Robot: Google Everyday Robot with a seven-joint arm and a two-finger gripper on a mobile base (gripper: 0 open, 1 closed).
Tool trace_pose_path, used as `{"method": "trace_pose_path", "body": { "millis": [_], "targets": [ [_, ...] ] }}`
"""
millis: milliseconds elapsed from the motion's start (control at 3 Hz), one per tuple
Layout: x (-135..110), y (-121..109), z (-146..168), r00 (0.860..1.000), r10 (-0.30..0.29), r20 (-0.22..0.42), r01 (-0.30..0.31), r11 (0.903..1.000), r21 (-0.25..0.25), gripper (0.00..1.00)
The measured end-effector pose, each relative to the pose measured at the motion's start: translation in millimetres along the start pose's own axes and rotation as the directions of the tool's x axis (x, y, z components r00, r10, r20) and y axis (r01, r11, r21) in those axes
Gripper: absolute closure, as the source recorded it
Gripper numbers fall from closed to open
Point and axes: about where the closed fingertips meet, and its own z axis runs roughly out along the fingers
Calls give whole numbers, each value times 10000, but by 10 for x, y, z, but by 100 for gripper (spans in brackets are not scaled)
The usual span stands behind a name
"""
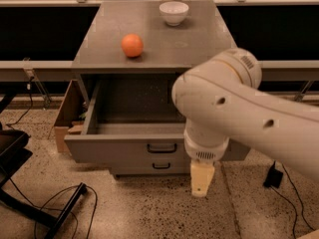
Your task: Open top drawer
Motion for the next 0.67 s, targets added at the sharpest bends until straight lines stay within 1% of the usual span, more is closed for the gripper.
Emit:
{"method": "trace_pose_path", "body": {
  "millis": [333,667],
  "targets": [
    [-184,-432,-82,9981,-586,174,572,9959,698,0],
    [-333,-843,106,9978,-660,62,650,9930,986,0]
  ]
}}
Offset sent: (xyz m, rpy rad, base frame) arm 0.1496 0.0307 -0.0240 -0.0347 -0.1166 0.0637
